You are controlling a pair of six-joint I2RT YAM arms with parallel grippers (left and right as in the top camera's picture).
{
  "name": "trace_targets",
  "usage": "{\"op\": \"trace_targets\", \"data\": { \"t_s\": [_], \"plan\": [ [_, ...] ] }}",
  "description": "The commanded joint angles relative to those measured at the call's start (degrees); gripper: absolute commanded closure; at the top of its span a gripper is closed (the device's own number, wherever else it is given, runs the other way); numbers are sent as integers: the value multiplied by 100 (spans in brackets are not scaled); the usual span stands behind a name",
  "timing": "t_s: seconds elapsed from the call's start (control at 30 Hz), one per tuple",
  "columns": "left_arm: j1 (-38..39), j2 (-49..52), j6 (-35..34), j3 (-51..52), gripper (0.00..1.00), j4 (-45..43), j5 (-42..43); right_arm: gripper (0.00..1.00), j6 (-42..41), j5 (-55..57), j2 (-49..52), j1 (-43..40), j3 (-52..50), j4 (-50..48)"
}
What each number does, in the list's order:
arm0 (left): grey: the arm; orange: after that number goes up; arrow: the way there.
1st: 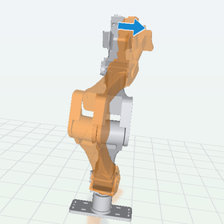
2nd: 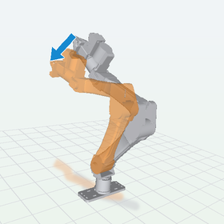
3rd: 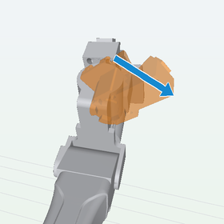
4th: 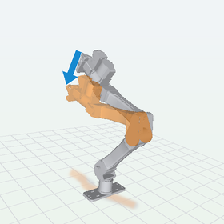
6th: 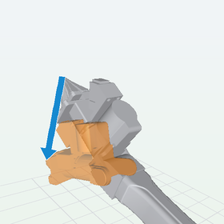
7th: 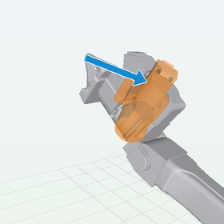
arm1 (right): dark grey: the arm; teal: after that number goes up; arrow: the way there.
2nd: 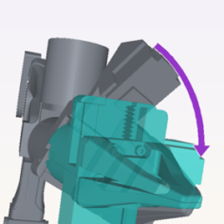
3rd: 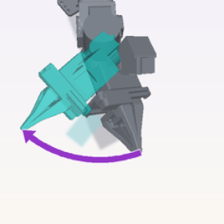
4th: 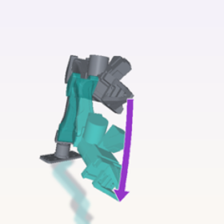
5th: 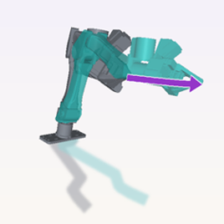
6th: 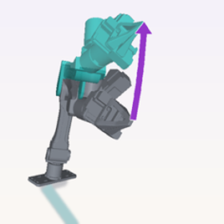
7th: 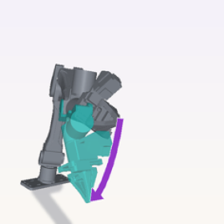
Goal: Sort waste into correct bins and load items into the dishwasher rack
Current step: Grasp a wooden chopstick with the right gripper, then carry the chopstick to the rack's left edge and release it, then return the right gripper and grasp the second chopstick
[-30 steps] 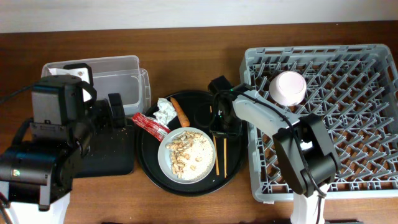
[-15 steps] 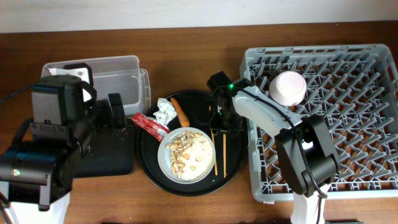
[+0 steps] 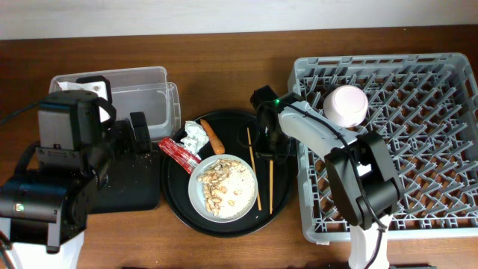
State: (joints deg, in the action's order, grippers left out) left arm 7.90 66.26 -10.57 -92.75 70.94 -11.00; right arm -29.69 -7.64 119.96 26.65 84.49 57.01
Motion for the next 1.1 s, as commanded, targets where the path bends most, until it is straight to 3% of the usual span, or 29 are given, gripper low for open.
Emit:
{"op": "trace_targets", "data": {
  "t_s": [0.0, 0.27, 0.33, 0.5, 0.67, 0.7, 0.73, 0.8, 0.83, 1.07],
  "plan": [
    [-24, -2, -74, -50, 0, -7, -83, 96, 295, -358, -695, 57, 149, 74],
    [-24, -2, -74, -50, 0, -9, -83, 96, 632, 662, -2461, -697, 404, 256],
    [-24, -2, -74, -50, 0, -7, -81, 96, 1075, 769, -2691, -1093, 404, 234],
    [-24, -2, -74, -50, 0, -9, -83, 96, 2391, 772, -2498, -1626, 380, 273],
    [-24, -2, -74, -50, 0, -9, -81, 96, 2498, 719, -1978, -1644, 380, 387],
    [-24, -2, -74, -50, 0, -7, -83, 94, 2496, 664, -1945, -1644, 380, 393],
    [-24, -2, -74, -50, 0, -7, -83, 84, 2496, 498, -1945, -1644, 380, 426],
    [-24, -2, -74, -50, 0, -7, -81, 56, 2474, 153, -2009, -1644, 385, 509],
    [-24, -2, -74, -50, 0, -9, -81, 46, 2476, 39, -2057, -1637, 385, 546],
    [-24, -2, -74, -50, 0, -9, -81, 43, 2371, -33, -2363, -879, 380, 470]
  ]
}}
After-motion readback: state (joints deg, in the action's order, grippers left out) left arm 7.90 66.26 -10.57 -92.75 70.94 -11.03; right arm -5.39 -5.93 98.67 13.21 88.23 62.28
